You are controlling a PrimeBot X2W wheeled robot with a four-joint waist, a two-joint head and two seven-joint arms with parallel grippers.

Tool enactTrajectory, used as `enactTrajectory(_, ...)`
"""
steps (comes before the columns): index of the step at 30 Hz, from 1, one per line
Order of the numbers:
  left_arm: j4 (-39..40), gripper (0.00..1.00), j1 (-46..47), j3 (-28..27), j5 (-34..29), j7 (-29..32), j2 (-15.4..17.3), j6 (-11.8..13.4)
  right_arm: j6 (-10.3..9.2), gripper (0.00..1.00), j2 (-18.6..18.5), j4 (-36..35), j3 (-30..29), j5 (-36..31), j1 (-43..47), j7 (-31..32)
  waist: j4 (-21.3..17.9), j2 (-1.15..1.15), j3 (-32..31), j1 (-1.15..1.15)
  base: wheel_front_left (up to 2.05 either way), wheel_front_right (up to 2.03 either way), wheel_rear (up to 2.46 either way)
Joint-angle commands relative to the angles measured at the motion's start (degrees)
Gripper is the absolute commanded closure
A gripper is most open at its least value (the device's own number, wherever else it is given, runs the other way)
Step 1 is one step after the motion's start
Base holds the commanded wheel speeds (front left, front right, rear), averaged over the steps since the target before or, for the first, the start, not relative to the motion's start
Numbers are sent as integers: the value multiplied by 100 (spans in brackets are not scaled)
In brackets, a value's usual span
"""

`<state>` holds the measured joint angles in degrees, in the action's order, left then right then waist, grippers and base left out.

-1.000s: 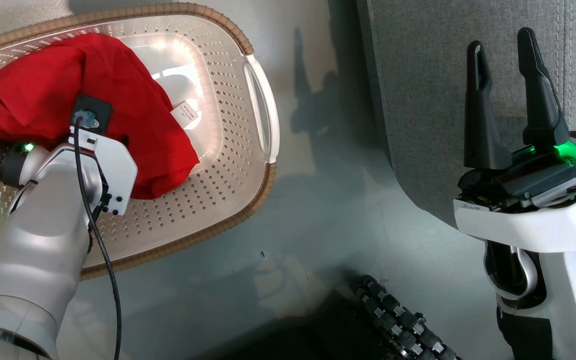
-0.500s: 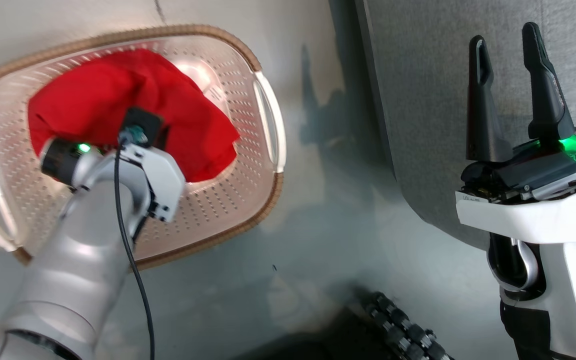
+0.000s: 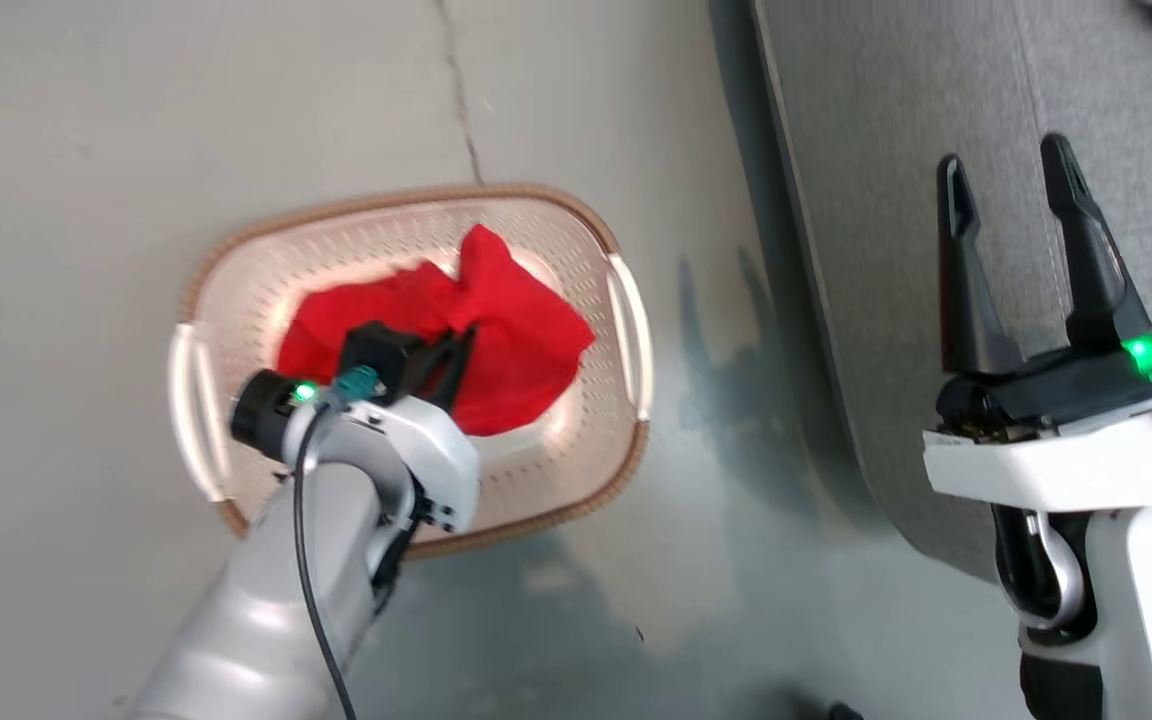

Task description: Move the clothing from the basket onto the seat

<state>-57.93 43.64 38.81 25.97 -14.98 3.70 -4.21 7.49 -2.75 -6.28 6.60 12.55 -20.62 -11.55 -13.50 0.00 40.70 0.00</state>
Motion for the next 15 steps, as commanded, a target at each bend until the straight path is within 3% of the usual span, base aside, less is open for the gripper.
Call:
enactTrajectory(1, 221, 100, -181, -66, 22, -21, -6, 39, 1, 0, -33, 1, -44, -50, 130, 57, 417, 0, -560, 0, 0, 0, 0)
enactTrajectory(15, 2932, 100, -1614, -991, -367, -25, 161, 235, 1, 0, -33, -45, -154, -193, 992, 710, 947, 0, -2119, 0, 0, 0, 0)
